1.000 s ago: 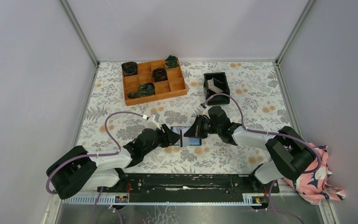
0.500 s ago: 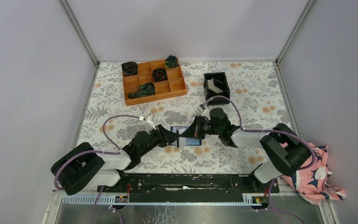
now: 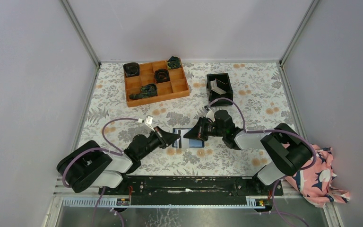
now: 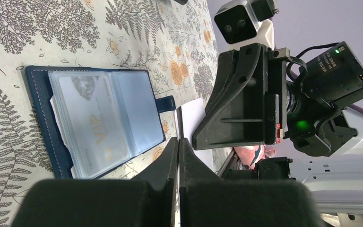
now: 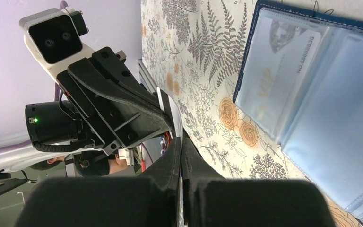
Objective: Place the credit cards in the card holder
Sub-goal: Insert the credit card into the card holder.
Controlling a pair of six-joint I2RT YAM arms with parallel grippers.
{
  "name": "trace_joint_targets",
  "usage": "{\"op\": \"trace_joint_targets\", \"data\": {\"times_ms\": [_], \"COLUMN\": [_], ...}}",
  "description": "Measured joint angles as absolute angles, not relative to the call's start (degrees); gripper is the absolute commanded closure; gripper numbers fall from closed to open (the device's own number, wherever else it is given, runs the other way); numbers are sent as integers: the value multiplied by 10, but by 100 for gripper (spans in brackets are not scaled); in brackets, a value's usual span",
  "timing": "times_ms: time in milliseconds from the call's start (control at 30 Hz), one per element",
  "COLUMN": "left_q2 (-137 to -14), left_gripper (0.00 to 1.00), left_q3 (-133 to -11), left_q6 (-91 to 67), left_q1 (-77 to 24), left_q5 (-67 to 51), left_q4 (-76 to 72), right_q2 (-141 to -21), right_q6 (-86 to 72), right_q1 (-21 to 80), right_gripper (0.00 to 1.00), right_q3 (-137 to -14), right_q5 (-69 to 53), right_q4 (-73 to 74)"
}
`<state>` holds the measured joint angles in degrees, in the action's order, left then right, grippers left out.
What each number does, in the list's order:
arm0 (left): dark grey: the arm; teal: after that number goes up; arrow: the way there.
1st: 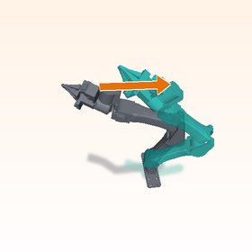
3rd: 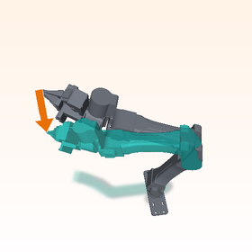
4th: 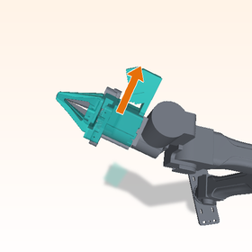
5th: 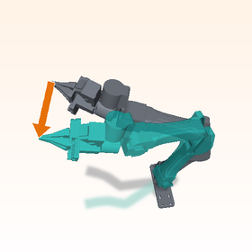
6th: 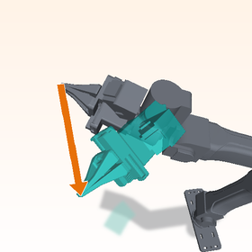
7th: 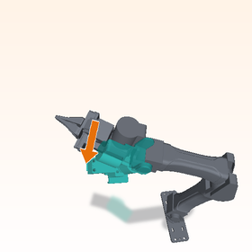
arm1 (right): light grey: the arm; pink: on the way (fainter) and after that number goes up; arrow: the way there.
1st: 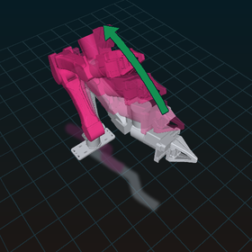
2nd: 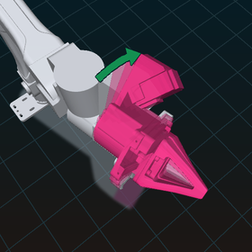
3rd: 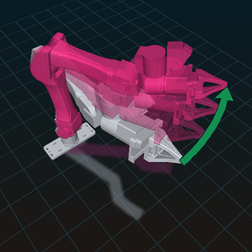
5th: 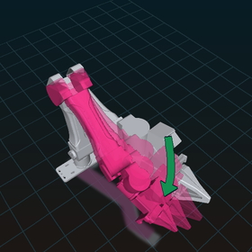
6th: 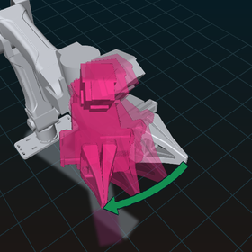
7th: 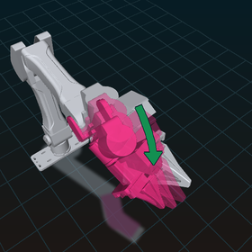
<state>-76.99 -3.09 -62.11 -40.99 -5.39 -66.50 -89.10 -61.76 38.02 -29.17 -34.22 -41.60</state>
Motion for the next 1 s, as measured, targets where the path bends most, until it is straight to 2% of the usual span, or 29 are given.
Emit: {"op": "trace_joint_targets", "data": {"times_ms": [333,367,433,467,633,833,1000], "left_q2": [-796,-800,-806,-808,-801,-753,-738], "left_gripper": [100,95,77,76,76,85,88], "left_q3": [-28,-28,-28,-28,-29,-51,-68], "left_q6": [-625,-627,-630,-632,-633,-608,-584], "left_q1": [-397,-395,-392,-391,-388,-388,-388], "left_q5": [-76,-79,-83,-84,-73,-34,-10], "left_q4": [-703,-708,-713,-712,-667,-545,-469], "right_q2": [-891,-891,-891,-891,-883,-876,-880], "right_q6": [-618,-618,-617,-617,-590,-526,-491], "right_q1": [378,378,377,377,372,367,366], "right_gripper": [100,100,100,100,100,100,100], "right_q3": [-292,-292,-292,-292,-293,-321,-349], "right_q5": [-348,-349,-350,-350,-336,-278,-241], "right_q4": [-418,-419,-420,-419,-385,-271,-216]}}
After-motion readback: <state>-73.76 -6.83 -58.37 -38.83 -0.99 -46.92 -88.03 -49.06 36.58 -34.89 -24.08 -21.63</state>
